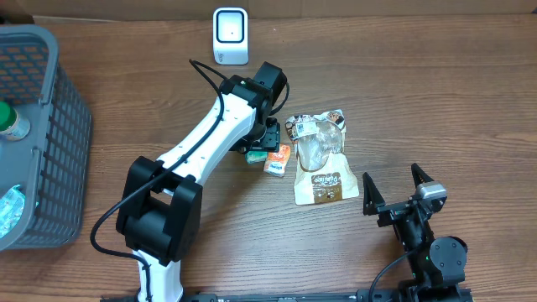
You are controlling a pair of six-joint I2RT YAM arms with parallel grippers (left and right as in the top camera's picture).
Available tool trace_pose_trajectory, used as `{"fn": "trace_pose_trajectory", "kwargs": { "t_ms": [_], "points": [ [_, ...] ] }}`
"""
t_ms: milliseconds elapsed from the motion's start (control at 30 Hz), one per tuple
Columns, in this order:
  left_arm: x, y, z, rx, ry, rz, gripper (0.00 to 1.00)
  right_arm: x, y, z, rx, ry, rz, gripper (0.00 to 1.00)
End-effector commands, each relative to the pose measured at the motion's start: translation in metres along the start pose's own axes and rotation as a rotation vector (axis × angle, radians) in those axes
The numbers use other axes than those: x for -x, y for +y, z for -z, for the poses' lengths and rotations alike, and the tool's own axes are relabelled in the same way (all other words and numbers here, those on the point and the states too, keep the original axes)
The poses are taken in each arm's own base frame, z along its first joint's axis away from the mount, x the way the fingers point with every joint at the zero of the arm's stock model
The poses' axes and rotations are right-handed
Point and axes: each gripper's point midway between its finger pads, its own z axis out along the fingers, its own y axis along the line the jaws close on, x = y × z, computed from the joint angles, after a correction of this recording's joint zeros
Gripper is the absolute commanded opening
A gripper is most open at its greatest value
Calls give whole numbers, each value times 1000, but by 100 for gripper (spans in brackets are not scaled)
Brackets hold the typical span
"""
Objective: Scan the item barcode
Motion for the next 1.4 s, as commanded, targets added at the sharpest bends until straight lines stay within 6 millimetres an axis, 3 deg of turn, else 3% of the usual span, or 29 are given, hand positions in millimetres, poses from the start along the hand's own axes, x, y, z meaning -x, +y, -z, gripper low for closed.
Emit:
{"fn": "trace_pose_trajectory", "kwargs": {
  "t_ms": [0, 167, 367, 567, 767, 900, 1000, 1200, 1367],
  "points": [
    [3, -2, 9, -2, -4, 4, 70, -2, 0, 0, 2, -5, 4, 100],
    [22, 0, 64, -43, -95, 25, 71, -2, 0, 0, 2, -5, 4, 100],
    [40, 24, 154, -104, -252, 75, 73, -2, 0, 0, 2, -5, 4, 100],
    [37, 89, 244, -120, -422, 202, 74, -2, 0, 0, 2, -5, 4, 100],
    [11, 177, 305, -81, -580, 418, 75, -2, 0, 0, 2, -5, 4, 100],
    [-13, 236, 325, -21, -642, 587, 92, -1, 0, 0, 2, -5, 4, 100],
    [-28, 273, 329, 27, -655, 702, 99, -2, 0, 0, 2, -5, 4, 100],
    [-54, 330, 319, 98, -623, 908, 100, -2, 0, 0, 2, -5, 4, 100],
    [-65, 359, 307, 107, -606, 1028, 100, -2, 0, 0, 2, -5, 4, 100]
  ]
}}
